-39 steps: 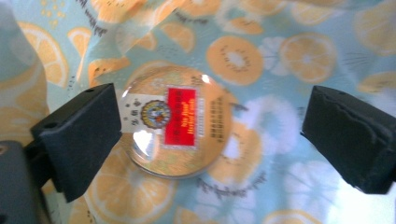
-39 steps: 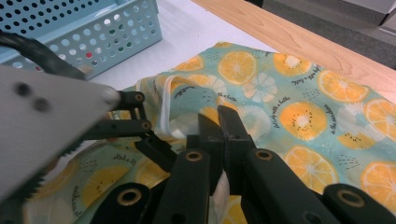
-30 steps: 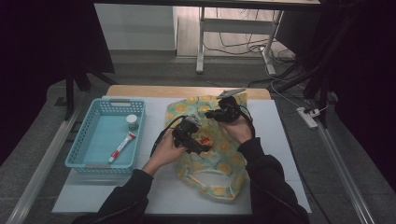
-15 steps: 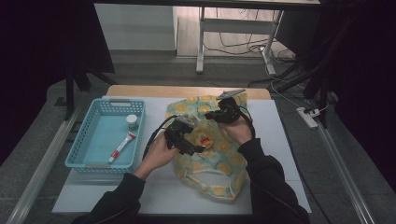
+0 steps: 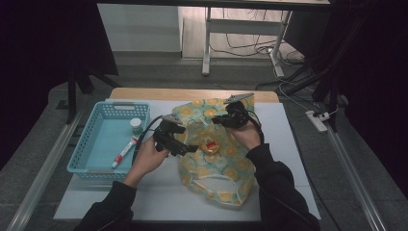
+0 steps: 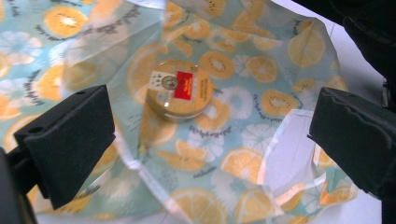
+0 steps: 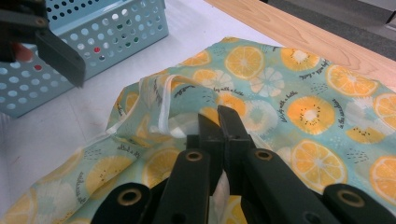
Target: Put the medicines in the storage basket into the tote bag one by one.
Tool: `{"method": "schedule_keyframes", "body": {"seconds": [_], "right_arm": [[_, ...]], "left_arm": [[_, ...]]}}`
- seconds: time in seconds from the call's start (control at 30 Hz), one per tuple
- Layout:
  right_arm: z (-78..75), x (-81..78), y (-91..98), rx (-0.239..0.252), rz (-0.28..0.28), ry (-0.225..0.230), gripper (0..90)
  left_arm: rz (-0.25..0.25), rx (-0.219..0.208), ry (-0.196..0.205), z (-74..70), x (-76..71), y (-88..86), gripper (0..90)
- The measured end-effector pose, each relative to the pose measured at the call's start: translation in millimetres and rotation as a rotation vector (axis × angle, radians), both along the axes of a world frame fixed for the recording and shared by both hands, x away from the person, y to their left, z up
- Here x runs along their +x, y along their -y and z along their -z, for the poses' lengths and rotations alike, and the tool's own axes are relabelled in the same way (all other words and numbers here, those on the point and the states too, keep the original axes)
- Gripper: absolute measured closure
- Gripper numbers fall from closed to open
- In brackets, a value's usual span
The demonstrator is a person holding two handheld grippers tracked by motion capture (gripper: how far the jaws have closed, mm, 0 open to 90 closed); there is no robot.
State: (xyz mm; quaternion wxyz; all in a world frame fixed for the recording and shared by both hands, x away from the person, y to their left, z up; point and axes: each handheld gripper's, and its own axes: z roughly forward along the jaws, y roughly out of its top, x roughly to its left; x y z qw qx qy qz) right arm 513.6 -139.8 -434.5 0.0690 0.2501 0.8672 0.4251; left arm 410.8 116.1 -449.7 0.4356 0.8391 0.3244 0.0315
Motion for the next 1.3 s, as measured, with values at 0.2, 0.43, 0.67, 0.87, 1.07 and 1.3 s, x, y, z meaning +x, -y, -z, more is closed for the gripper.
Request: {"method": "schedule_keyframes", "body": {"seconds": [0.2, 0.43, 0.67, 0.87, 1.07, 1.3], "right_arm": [[-0.2, -0.8, -0.2, 0.0, -0.001, 0.002, 90.0], [0.3, -1.6, -0.3, -0.001, -0.001, 0.002, 90.0], [1.1, -2.3, 0.5, 0.0, -0.002, 0.003, 90.0], [1.0, -2.8, 1.5, 0.001, 0.0, 0.004, 90.0], [0.5, -3.4, 0.9, 0.0, -0.002, 0.007, 90.0], [-0.1, -4.4, -0.4, -0.001, -0.004, 0.011, 90.0]], "left_arm": [[-0.032, -0.007, 0.001, -2.3, -5.6, -15.7, 0.6], [-0.063, 0.003, 0.009, -7.7, -12.0, -33.3, 0.0], [-0.107, 0.011, -0.004, -13.6, -18.7, -52.6, 0.0], [-0.153, 0.031, 0.004, -15.9, -24.8, -72.2, 0.0], [-0.202, 0.088, 0.025, -13.1, -30.2, -90.4, 0.1], [-0.272, 0.11, 0.028, -6.7, -34.3, -118.3, 0.0]]}}
